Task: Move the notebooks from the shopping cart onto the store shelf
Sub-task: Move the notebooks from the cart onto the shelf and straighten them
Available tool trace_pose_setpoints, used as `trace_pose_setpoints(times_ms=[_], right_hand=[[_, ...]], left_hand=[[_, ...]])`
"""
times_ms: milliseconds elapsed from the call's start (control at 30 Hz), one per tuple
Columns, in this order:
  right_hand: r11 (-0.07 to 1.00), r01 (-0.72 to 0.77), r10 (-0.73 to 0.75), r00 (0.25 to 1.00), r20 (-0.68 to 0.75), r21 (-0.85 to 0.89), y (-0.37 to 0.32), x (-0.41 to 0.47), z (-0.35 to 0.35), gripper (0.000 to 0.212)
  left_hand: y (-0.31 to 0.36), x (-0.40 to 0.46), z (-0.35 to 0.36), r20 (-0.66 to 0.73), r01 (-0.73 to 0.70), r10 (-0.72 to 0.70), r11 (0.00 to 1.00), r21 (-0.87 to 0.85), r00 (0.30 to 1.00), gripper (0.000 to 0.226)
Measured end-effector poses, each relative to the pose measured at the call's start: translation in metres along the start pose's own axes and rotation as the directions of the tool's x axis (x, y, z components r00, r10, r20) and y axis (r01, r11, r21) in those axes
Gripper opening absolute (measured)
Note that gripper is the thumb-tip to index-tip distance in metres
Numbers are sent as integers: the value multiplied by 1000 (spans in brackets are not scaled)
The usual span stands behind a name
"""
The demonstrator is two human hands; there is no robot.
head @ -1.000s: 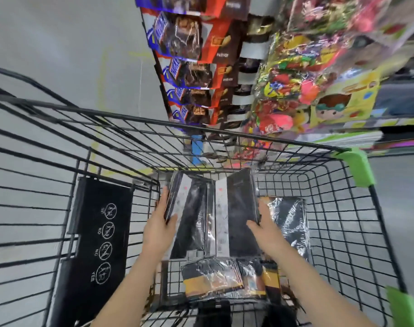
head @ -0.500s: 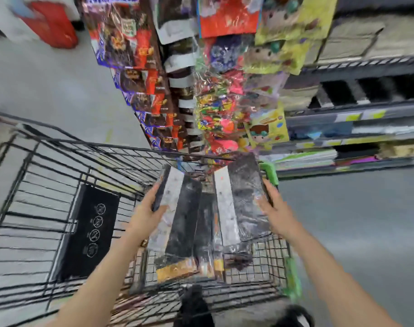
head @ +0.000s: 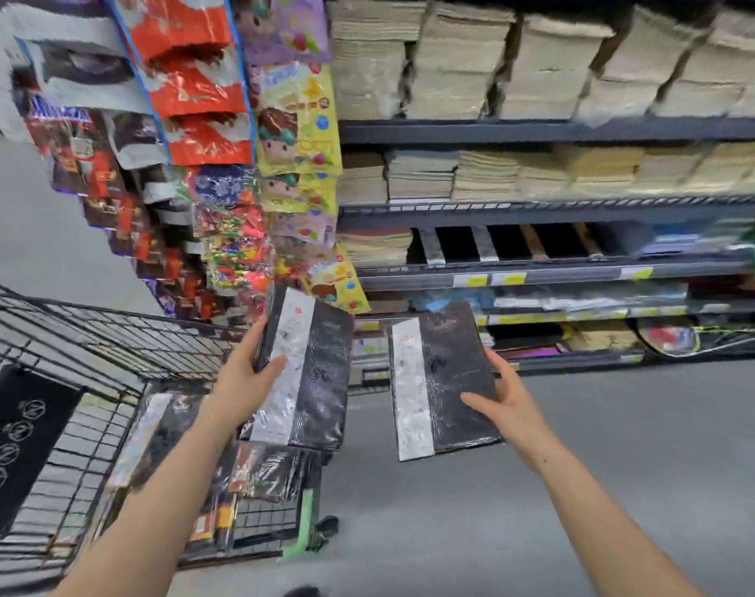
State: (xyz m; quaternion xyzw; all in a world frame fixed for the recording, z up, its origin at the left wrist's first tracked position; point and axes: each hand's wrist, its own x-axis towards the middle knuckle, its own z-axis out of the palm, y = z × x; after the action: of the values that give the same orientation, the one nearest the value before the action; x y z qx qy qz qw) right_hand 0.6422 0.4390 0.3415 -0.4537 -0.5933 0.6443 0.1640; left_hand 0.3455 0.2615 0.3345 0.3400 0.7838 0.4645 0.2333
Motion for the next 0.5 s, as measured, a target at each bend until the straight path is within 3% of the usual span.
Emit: trace_pose_setpoints(times_ms=[233, 500], right_hand=[[1000, -18, 19, 997, -77, 8, 11, 30, -78, 71], [1000, -22, 21, 995, -96, -13, -3, 126, -132, 63]], left_hand=[[28, 34, 81, 65, 33, -31, 999, -30, 997, 68], [41, 114, 145, 66, 65, -66, 998, 20, 996, 65]])
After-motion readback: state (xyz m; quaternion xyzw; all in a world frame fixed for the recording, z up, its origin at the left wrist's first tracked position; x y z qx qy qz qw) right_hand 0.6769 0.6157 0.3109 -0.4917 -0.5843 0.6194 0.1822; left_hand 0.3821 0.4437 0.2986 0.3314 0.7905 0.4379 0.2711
